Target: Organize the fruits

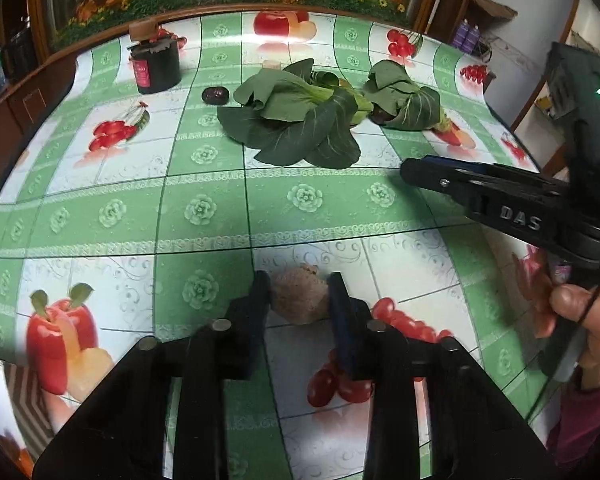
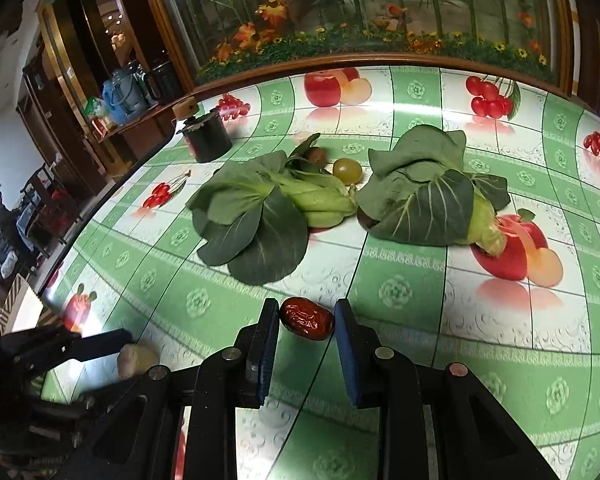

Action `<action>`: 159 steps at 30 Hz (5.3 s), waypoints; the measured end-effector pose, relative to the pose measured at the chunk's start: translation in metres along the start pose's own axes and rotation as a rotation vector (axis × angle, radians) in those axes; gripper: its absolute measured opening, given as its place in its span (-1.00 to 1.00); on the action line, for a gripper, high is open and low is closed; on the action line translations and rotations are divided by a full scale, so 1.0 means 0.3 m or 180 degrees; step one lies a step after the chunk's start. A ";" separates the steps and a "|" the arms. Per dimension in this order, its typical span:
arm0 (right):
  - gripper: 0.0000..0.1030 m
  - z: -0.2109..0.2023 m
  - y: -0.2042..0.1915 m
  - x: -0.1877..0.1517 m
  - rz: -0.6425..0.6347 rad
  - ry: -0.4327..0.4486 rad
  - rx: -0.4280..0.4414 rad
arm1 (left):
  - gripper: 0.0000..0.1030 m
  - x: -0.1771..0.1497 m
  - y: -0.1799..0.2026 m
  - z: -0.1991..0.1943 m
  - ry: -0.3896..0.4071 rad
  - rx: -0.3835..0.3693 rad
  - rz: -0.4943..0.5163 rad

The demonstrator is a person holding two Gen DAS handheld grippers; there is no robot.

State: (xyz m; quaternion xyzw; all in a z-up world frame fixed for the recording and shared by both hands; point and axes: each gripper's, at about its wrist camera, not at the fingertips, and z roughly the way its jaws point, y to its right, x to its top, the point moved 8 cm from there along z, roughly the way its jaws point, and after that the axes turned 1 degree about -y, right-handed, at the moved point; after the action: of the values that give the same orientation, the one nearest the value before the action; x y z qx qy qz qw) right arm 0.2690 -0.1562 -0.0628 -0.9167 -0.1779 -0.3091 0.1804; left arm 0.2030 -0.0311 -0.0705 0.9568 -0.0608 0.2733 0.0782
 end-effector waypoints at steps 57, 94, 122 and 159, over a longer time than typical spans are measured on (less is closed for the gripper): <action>-0.47 -0.240 -1.183 -0.490 -0.1361 -0.0292 0.1345 | -0.45 -0.686 -0.626 -0.675 0.0194 0.0997 -0.0955; -0.27 -0.052 -1.272 -0.464 -0.1686 -0.0370 0.1104 | -0.01 -0.728 -0.738 -0.616 0.0034 0.1085 -0.1162; -0.27 -0.258 -1.120 -0.520 -0.1136 0.0164 0.0929 | 0.08 -0.732 -0.555 -0.790 0.0906 0.1648 -0.0963; -0.27 -0.260 -1.134 -0.552 -0.1228 0.0109 0.0910 | 0.08 -0.750 -0.526 -0.808 0.0928 0.1734 -0.0999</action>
State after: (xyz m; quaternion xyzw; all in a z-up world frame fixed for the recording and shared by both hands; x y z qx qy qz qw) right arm -0.0426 0.0705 -0.0342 -0.8255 -0.3886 -0.3250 0.2489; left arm -0.0861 0.1845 -0.0055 0.8911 0.1742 0.3979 -0.1312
